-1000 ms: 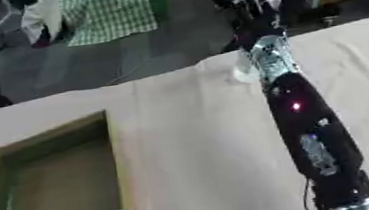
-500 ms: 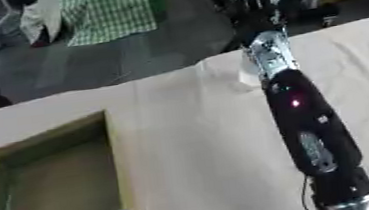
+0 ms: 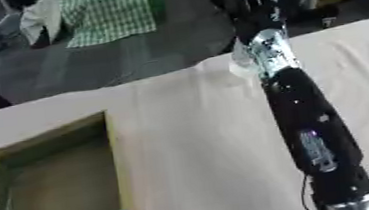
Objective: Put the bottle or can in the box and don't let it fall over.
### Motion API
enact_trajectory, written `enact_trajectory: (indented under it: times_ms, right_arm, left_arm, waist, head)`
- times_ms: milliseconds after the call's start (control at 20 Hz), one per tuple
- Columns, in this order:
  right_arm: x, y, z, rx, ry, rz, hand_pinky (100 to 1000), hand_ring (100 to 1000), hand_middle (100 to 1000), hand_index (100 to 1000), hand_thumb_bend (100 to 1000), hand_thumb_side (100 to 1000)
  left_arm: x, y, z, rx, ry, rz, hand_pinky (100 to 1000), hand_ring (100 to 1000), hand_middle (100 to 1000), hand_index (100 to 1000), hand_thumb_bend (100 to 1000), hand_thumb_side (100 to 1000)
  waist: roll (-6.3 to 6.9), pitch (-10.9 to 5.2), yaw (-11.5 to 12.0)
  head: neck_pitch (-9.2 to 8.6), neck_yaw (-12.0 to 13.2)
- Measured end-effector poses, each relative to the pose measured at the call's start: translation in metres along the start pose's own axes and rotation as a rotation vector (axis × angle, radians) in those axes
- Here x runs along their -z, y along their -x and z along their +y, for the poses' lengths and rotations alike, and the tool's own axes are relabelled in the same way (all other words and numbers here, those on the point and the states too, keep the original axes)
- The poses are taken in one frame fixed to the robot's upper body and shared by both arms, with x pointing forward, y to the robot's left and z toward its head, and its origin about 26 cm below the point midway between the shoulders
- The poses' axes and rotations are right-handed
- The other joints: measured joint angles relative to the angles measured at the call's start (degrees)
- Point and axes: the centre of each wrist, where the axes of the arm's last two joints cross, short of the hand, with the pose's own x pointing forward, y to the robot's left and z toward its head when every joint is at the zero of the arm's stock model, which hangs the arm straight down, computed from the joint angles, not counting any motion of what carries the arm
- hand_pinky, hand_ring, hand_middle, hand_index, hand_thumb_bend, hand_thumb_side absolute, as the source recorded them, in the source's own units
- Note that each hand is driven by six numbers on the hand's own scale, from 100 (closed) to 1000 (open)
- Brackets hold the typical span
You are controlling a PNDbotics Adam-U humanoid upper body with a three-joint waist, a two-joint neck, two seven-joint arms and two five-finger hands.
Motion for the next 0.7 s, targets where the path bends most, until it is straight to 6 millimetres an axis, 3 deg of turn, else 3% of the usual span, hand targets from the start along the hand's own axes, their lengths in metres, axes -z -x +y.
enact_trajectory:
  times_ms: [700]
  right_arm:
    - [-0.005,0.002,0.013,-0.004,-0.062,0.021,100,100,244,875,234,846]
  left_arm:
    - [0.000,0.000,0.000,0.001,0.001,0.000,827,855,803,813,788,623]
  waist:
    - [-0.44,-1.65,0.15]
  head:
    - [0.57,0.00]
